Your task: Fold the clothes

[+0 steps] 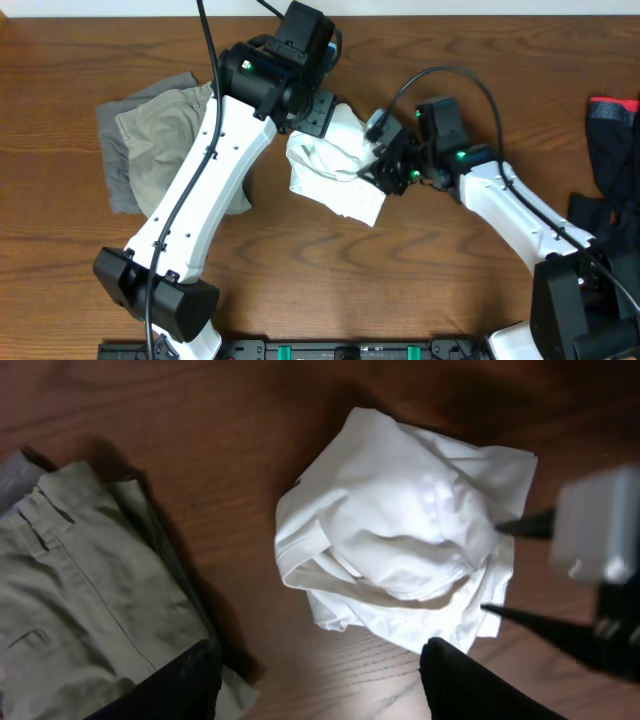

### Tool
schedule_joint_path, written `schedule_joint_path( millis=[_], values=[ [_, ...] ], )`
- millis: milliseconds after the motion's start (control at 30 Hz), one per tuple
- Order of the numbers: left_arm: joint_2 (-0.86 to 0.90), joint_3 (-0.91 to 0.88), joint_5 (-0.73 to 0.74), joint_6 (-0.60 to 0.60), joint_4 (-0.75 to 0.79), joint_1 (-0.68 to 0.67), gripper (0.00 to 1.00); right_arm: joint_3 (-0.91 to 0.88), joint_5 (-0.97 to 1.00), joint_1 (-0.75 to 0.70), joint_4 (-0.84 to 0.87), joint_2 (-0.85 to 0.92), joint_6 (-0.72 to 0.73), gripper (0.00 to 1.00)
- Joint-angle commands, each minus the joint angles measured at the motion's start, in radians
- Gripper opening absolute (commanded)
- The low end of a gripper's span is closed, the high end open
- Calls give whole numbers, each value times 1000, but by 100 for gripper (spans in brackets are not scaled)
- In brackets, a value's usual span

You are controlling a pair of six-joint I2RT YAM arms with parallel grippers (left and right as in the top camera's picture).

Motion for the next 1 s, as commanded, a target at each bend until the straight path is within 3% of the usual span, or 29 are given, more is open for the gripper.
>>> schedule_joint_path(
  millis=[0,100,400,733,967],
  values=[
    [2,5,-18,-5,2,3,66,10,174,42,-2,-15,-117,58],
    [2,5,-18,-6,6,3,66,10,295,69,29,-9,-116,60],
    [2,5,-18,-6,8,3,67,10,378,100,163,71,-97,58],
    [2,5,-18,-6,8,3,71,10,497,124,129,63,-104,56],
    [2,5,-18,-5,10,3,72,10,444,146,42,-50,-134,60]
  ],
)
